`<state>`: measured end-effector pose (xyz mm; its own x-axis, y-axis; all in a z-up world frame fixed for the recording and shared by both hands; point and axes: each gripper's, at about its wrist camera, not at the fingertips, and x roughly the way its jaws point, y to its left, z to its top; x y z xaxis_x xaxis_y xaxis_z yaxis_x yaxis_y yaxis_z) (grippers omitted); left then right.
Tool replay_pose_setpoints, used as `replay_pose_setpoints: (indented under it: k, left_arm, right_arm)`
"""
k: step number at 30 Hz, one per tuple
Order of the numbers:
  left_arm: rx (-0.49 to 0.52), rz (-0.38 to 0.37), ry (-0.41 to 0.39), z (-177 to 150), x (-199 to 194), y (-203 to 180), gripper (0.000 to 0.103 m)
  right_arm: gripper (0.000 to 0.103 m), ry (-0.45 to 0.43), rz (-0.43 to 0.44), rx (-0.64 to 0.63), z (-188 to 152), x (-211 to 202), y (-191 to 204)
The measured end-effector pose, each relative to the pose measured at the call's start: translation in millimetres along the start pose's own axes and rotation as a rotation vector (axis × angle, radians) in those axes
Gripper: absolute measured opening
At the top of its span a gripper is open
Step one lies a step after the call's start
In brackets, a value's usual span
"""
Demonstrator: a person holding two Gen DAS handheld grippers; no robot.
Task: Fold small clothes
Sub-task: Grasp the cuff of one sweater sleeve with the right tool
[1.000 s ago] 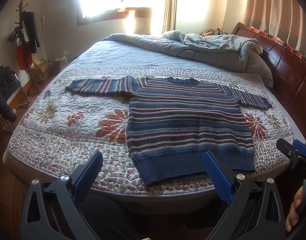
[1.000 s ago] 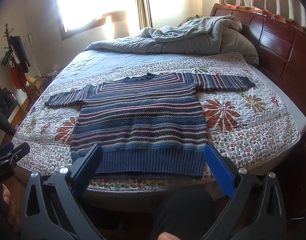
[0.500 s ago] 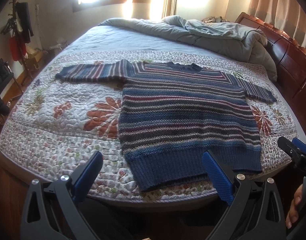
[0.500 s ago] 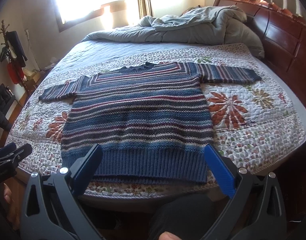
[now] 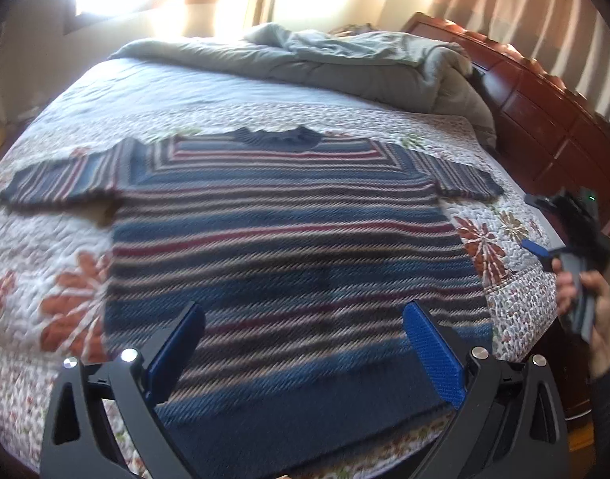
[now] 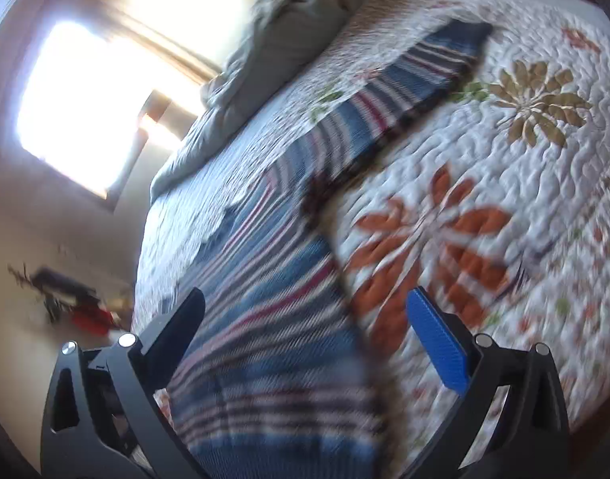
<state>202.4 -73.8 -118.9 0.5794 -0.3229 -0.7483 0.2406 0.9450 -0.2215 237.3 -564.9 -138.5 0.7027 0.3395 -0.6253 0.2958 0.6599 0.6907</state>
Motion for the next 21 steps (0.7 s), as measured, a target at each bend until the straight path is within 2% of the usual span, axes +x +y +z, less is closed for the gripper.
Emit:
replay_pose_setpoints:
  k: [2, 4, 8, 12, 15, 16, 21]
  left_arm:
    - [0.021, -0.021, 0.001, 4, 12, -9, 0.099]
    - [0.041, -0.046, 0.009, 6, 27, -18, 0.099]
    - [0.055, -0.087, 0.03, 5, 52, -30, 0.099]
    - [0.037, -0.12, 0.052, 6, 78, -38, 0.099]
    - [0.034, -0.136, 0.061, 10, 91, -43, 0.099]
    - [0.037, -0.137, 0.06, 11, 93, -44, 0.099]
    - [0.062, -0.146, 0.058, 17, 103, -51, 0.099]
  right_arm:
    - [0.062, -0.005, 0.03, 0.08, 36, 10, -33]
    - [0.051, -0.013, 0.053, 0.133, 67, 18, -60]
    - [0.048, -0.092, 0.032, 0.222, 129, 28, -113]
    - [0.031, -0.16, 0.024, 0.338, 176, 39, -165]
    - [0.029, -0.179, 0.01, 0.381, 196, 51, -188]
    - [0.024, -0.173, 0.011, 0.39, 200, 57, -193]
    - [0.024, -0.166, -0.009, 0.367, 215, 78, -199]
